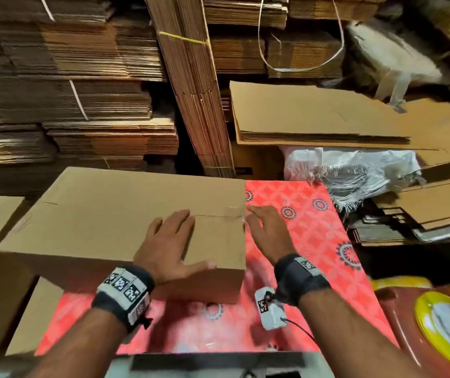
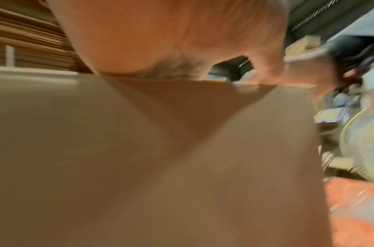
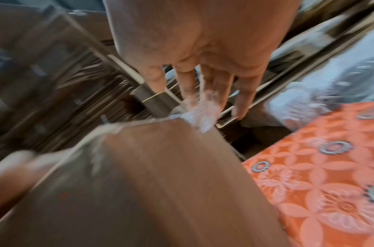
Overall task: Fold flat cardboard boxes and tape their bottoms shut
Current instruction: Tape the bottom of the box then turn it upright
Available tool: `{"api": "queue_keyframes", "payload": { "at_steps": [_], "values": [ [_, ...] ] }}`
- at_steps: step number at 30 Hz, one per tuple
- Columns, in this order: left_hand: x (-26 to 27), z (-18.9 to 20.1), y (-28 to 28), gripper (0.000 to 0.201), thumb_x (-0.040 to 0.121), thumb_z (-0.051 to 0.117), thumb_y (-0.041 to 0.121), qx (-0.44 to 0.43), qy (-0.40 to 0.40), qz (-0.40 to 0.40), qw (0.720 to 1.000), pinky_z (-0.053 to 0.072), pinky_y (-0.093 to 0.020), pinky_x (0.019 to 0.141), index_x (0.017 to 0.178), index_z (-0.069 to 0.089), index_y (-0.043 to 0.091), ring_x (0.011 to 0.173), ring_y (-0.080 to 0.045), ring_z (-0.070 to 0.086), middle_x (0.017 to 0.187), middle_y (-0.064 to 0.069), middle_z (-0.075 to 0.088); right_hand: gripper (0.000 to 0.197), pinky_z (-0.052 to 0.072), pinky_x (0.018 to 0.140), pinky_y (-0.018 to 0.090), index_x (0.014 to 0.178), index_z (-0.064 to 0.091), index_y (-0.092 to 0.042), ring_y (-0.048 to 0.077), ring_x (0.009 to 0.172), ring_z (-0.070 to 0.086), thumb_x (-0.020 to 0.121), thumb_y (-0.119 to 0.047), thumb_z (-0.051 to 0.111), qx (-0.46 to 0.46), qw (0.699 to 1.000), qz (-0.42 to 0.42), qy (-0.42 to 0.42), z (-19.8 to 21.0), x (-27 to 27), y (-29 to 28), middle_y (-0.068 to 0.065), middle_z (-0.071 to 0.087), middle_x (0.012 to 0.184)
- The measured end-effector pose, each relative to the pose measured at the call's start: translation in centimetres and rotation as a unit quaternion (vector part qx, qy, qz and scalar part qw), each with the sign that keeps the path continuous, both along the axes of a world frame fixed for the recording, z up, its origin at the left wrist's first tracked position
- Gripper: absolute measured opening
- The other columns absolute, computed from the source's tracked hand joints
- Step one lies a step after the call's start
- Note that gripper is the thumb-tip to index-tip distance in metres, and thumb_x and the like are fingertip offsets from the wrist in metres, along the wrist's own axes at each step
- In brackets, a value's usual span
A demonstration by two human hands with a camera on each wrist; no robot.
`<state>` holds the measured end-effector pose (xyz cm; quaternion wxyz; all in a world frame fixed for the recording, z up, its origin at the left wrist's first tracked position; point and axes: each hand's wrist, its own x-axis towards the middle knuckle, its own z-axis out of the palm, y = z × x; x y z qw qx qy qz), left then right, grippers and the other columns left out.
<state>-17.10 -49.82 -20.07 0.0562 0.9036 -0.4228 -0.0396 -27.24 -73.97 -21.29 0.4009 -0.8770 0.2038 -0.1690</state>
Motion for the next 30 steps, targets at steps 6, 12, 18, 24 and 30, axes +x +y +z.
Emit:
{"api": "queue_keyframes", "payload": {
  "at_steps": [6, 12, 18, 24, 30],
  "values": [
    [-6.5, -1.0, -7.2, 0.138, 0.057, 0.035, 0.095, -0.036, 0.014, 0.098, 0.994, 0.009, -0.043, 0.126, 0.159, 0.014, 0.004, 0.155, -0.024, 0.014, 0.168, -0.012, 0.017, 0.077, 0.041, 0.103, 0.053, 0.158, 0.022, -0.031, 0.033, 0.141, 0.036, 0.090, -0.041, 0.056, -0.204, 0.976, -0.023, 0.077, 0.4, 1.2, 1.8, 0.006, 0.056, 0.137],
    [-4.3, -0.7, -6.6, 0.141, 0.054, 0.039, 0.107, -0.021, 0.016, 0.065, 0.998, 0.024, -0.047, 0.122, 0.155, 0.026, 0.011, 0.150, -0.022, 0.026, 0.162, -0.007, 0.031, 0.046, 0.038, 0.108, 0.054, 0.136, 0.054, -0.022, 0.036, 0.144, 0.033, 0.099, -0.048, 0.046, -0.321, 0.939, 0.006, 0.125, -0.1, 2.7, 1.6, 0.015, 0.049, 0.147],
    [-4.3, -0.6, -5.4, 0.144, 0.054, 0.038, 0.106, 0.013, 0.025, 0.046, 0.999, 0.002, -0.044, 0.127, 0.162, 0.007, 0.016, 0.156, -0.013, 0.004, 0.170, 0.002, 0.008, 0.021, 0.053, 0.075, 0.043, 0.111, 0.059, -0.015, 0.038, 0.096, 0.065, 0.101, -0.033, 0.054, -0.289, 0.952, 0.016, 0.097, 1.1, 3.9, 0.2, 0.014, 0.069, 0.101],
    [-4.2, -1.4, -5.1, 0.141, 0.055, 0.030, 0.109, 0.035, 0.004, 0.052, 0.998, 0.000, -0.046, 0.126, 0.163, 0.003, 0.023, 0.155, -0.008, 0.000, 0.170, 0.010, 0.001, 0.013, 0.053, 0.081, 0.038, 0.092, 0.062, -0.018, 0.035, 0.095, 0.065, 0.098, -0.014, 0.051, 0.115, 0.977, -0.176, 0.038, -0.8, 0.0, -7.0, 0.013, 0.071, 0.104],
    [-4.3, -1.1, -6.9, 0.144, 0.050, 0.014, 0.111, 0.046, 0.000, 0.044, 0.998, 0.000, -0.048, 0.126, 0.163, 0.005, 0.023, 0.156, -0.012, -0.001, 0.170, 0.007, 0.001, 0.031, 0.061, 0.086, 0.040, 0.108, 0.067, -0.022, 0.026, 0.101, 0.068, 0.098, 0.000, 0.048, 0.488, 0.849, -0.188, -0.078, -2.8, -5.6, -13.2, 0.008, 0.068, 0.116]
  ]
}}
